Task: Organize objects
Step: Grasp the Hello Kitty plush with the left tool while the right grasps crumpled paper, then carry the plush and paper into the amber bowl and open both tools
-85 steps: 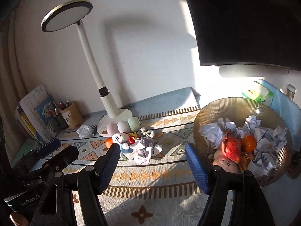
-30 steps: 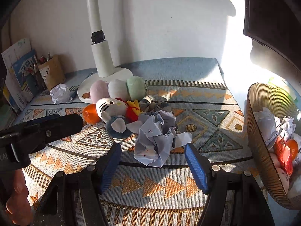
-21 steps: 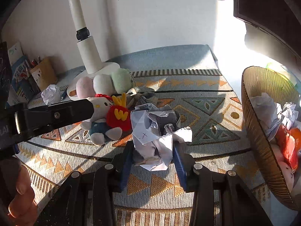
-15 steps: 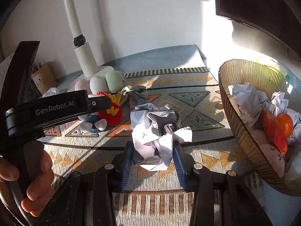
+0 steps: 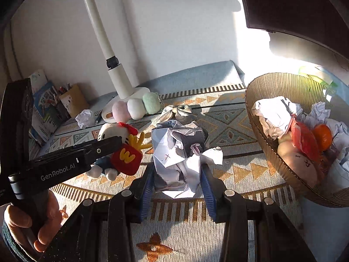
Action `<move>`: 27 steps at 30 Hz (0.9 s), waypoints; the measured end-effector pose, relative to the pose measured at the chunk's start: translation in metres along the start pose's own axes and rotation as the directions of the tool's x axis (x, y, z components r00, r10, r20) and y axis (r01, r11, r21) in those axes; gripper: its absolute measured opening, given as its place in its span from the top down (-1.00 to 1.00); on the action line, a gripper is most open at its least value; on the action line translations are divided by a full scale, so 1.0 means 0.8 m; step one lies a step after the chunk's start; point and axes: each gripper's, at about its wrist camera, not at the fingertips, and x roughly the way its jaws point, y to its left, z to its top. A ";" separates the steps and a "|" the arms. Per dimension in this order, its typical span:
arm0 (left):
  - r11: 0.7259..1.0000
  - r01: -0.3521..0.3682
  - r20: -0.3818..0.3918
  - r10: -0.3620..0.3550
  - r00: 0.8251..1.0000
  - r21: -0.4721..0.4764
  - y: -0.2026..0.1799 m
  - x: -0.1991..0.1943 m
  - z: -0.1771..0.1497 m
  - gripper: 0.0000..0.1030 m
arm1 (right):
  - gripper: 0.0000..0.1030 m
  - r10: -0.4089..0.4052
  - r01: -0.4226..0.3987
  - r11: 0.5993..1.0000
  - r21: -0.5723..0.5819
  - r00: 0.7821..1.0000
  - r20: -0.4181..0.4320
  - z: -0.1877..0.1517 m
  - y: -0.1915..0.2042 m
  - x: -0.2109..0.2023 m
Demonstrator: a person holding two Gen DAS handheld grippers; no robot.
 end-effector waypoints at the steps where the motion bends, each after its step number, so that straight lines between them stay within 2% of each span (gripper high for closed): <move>1: 1.000 -0.002 -0.007 0.002 1.000 -0.001 0.001 -0.015 -0.011 0.25 | 0.21 0.016 -0.016 1.000 -0.006 1.000 -0.012 -0.005 0.003 -0.005; 5: 0.999 0.032 -0.053 -0.033 0.998 -0.008 0.015 -0.054 -0.054 0.22 | 0.21 0.051 -0.054 0.996 -0.064 0.997 -0.060 -0.028 0.023 -0.011; 8: 0.999 -0.025 -0.067 0.027 0.997 0.035 0.021 -0.060 -0.081 0.20 | 0.21 -0.020 0.006 0.986 -0.168 0.996 -0.082 -0.048 0.042 -0.004; 11: 0.997 -0.064 -0.089 0.067 0.994 0.035 0.031 -0.058 -0.093 -0.09 | 0.21 -0.011 -0.011 0.983 -0.184 0.993 -0.117 -0.062 0.044 0.003; 12: 0.997 -0.073 -0.100 0.076 0.992 0.029 0.033 -0.057 -0.095 -0.33 | 0.15 -0.010 -0.013 0.983 -0.182 0.992 -0.126 -0.065 0.043 0.004; 13: 0.997 -0.078 -0.096 0.079 0.992 0.021 0.034 -0.058 -0.098 -0.44 | 0.07 -0.019 -0.005 0.983 -0.181 0.991 -0.130 -0.066 0.041 0.005; 14: 0.997 -0.073 -0.089 0.074 0.993 0.016 0.035 -0.062 -0.103 -0.44 | 0.03 -0.028 0.004 0.983 -0.183 0.991 -0.130 -0.069 0.038 0.003; 15: 0.998 -0.058 -0.087 0.058 0.994 0.013 0.033 -0.065 -0.107 -0.44 | -0.10 -0.029 0.006 0.982 -0.186 0.992 -0.125 -0.071 0.036 0.000; 16: 0.999 -0.043 -0.087 0.044 0.995 0.009 0.032 -0.068 -0.110 -0.49 | -0.28 -0.030 0.008 0.982 -0.188 0.993 -0.115 -0.071 0.034 -0.005; 18: 0.999 -0.052 -0.079 0.052 0.996 0.000 0.029 -0.072 -0.115 -0.65 | -0.38 -0.020 0.002 0.983 -0.184 0.995 -0.098 -0.071 0.031 -0.013; 21: 0.998 -0.059 -0.065 0.058 0.996 -0.002 0.020 -0.067 -0.117 -0.67 | -0.47 0.009 -0.022 0.991 -0.135 0.995 -0.097 -0.067 0.022 -0.020; 25: 0.983 -0.181 -0.108 0.181 0.978 0.009 0.015 -0.042 -0.117 -0.64 | -0.50 0.035 -0.043 0.996 -0.073 0.994 -0.103 -0.059 0.015 -0.017; 27: 0.979 -0.203 -0.099 0.203 0.974 0.002 0.017 -0.038 -0.117 -0.61 | -0.50 0.019 -0.025 0.998 -0.057 0.995 -0.099 -0.055 0.018 -0.012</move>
